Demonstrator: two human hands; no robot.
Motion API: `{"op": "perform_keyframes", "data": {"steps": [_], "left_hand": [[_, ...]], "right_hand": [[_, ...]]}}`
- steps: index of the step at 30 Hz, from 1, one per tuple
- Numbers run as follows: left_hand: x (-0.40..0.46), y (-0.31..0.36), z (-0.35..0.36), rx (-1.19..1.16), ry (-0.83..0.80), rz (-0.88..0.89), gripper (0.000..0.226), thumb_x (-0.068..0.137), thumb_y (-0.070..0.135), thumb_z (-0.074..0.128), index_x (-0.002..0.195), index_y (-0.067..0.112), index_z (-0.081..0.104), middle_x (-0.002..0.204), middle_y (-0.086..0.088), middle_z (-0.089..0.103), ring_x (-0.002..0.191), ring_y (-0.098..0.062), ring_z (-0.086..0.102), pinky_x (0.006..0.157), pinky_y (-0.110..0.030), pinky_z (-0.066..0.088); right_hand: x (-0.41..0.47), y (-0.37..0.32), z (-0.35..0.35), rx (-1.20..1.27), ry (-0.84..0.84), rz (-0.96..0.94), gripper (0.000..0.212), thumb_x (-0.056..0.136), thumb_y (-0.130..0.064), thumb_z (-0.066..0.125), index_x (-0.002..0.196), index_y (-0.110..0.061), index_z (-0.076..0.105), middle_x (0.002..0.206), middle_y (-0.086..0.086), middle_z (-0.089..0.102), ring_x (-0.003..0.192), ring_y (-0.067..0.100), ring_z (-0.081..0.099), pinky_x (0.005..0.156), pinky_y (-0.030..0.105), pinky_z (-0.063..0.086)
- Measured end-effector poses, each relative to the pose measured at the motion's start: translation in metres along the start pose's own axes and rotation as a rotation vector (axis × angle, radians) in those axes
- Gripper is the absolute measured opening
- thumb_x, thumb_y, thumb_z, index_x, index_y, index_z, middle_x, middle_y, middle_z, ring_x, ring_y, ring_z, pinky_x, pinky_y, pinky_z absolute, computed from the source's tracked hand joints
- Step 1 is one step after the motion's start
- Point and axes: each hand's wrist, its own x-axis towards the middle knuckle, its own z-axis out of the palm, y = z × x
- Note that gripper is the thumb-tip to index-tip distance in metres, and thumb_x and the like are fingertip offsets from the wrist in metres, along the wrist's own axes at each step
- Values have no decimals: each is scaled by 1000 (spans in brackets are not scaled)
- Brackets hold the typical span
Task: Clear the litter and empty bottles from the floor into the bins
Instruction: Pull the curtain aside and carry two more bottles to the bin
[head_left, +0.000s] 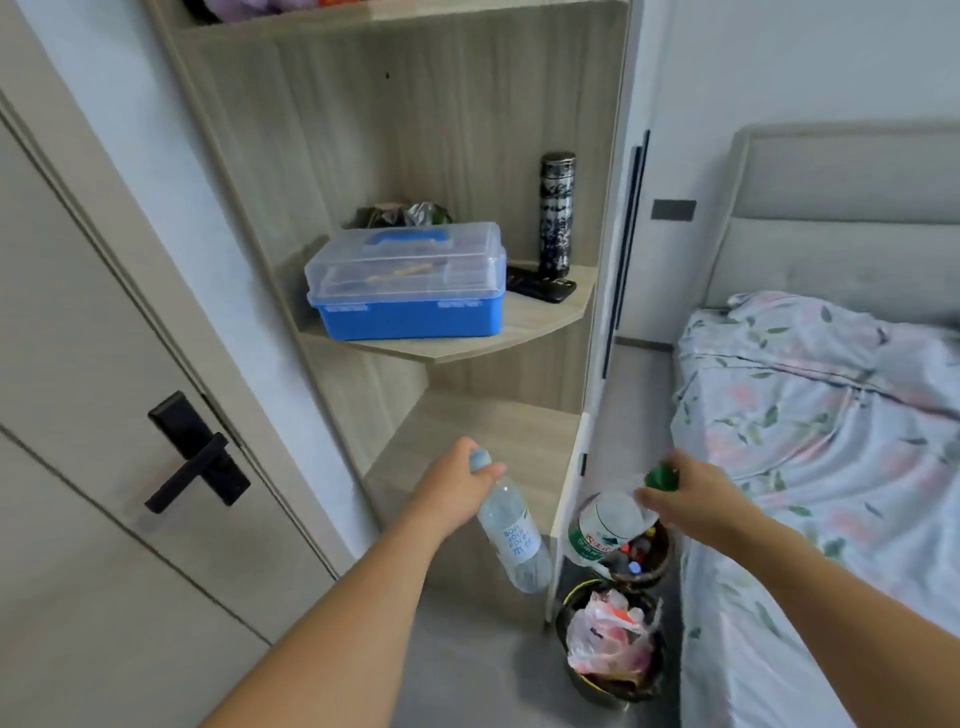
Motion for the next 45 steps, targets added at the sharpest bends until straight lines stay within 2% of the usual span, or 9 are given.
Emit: {"op": "perform_keyframes", "data": {"steps": [4, 9, 13, 18, 22, 28, 36, 42, 45], "left_hand": [[64, 67, 37, -45, -67, 77, 30, 88, 49, 60, 101, 25, 48, 92, 3, 56, 74, -14, 53, 69, -34, 46], [147, 116, 85, -38, -107, 111, 27, 91, 41, 61, 100, 21, 46, 96, 1, 55, 81, -17, 52, 77, -39, 48], [218, 122, 149, 38, -145, 123, 24, 95, 38, 56, 110, 23, 44, 103, 2, 54, 84, -17, 51, 62, -28, 40], [327, 77, 281, 85, -219, 103, 24, 97, 32, 52, 116, 22, 42, 107, -2, 58, 91, -23, 55, 74, -32, 44], [401, 21, 391, 152, -293, 112, 21, 98, 33, 47, 116, 26, 38, 107, -1, 57, 88, -23, 55, 70, -32, 40], [472, -64, 514, 248, -307, 171, 14, 100, 32, 44, 110, 27, 36, 100, 2, 54, 88, -22, 57, 76, -38, 49], [507, -132, 596, 273, -319, 181, 29, 100, 35, 46, 126, 27, 37, 100, -1, 59, 86, -21, 58, 70, -33, 43], [523, -155, 634, 348, -391, 138, 32, 100, 31, 49, 127, 16, 43, 113, -5, 55, 92, -25, 58, 82, -43, 52], [528, -168, 650, 417, -439, 122, 38, 101, 32, 46, 135, 16, 39, 131, -8, 52, 107, -29, 57, 91, -45, 49]], "right_hand": [[57, 50, -35, 34, 68, 117, 31, 78, -41, 66, 87, -18, 47, 84, 5, 62, 74, 22, 64, 69, 40, 56], [129, 93, -58, 50, 96, 198, 29, 81, -38, 63, 88, -15, 46, 80, 4, 58, 71, 21, 60, 59, 33, 47], [201, 136, -45, 64, 101, 264, 30, 81, -36, 62, 89, -13, 45, 79, 4, 55, 70, 20, 54, 56, 30, 41], [304, 228, 43, 121, 72, 373, 25, 81, -32, 61, 90, -18, 43, 82, 1, 55, 72, 17, 55, 58, 30, 43], [375, 300, 130, 95, 32, 433, 28, 82, -37, 60, 93, -18, 42, 84, 0, 53, 77, 21, 55, 70, 36, 49], [439, 384, 247, 6, -5, 454, 25, 86, -35, 55, 97, -18, 39, 86, -1, 53, 79, 23, 56, 72, 36, 49], [474, 435, 330, -115, -1, 404, 25, 90, -35, 52, 100, -16, 39, 96, 2, 61, 85, 26, 63, 65, 34, 45], [484, 450, 361, -192, -78, 389, 25, 91, -31, 50, 105, -15, 39, 107, 6, 60, 93, 28, 63, 67, 32, 43], [484, 456, 374, -221, -104, 379, 25, 91, -31, 52, 103, -15, 37, 109, 7, 58, 95, 28, 62, 67, 31, 41]]}}
